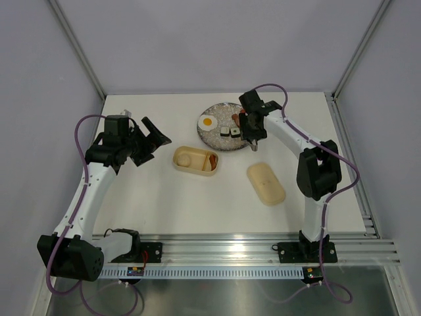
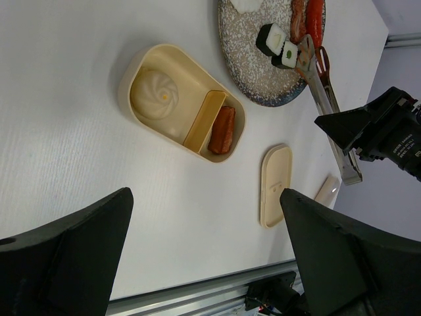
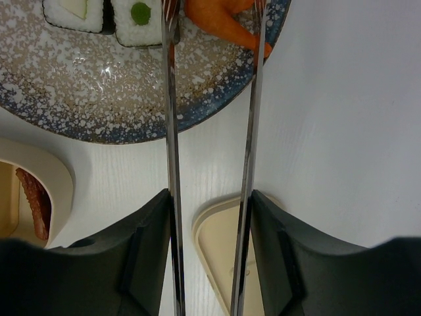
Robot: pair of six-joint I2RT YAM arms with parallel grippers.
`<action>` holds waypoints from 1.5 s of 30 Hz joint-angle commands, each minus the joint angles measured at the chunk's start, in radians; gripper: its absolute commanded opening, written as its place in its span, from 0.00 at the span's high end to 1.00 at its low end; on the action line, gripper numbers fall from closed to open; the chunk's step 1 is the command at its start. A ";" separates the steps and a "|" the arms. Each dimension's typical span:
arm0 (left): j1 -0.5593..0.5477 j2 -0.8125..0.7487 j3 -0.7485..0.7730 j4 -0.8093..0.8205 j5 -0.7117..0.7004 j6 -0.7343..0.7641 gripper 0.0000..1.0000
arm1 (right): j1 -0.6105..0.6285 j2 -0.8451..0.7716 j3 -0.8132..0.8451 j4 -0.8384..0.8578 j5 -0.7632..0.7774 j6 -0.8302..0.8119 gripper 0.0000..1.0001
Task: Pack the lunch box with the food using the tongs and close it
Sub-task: Pick up the fake food from the plate.
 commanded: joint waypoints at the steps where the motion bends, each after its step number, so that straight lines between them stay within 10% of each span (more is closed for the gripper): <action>1: 0.005 -0.005 -0.008 0.027 0.003 0.016 0.01 | -0.007 0.011 0.064 0.011 -0.020 -0.016 0.44; 20: 0.006 0.001 -0.017 0.038 0.007 0.013 0.01 | -0.007 -0.099 0.018 0.017 -0.051 0.016 0.71; 45: 0.006 0.012 -0.030 0.049 0.003 0.013 0.01 | 0.023 -0.198 0.009 0.012 -0.092 0.033 0.73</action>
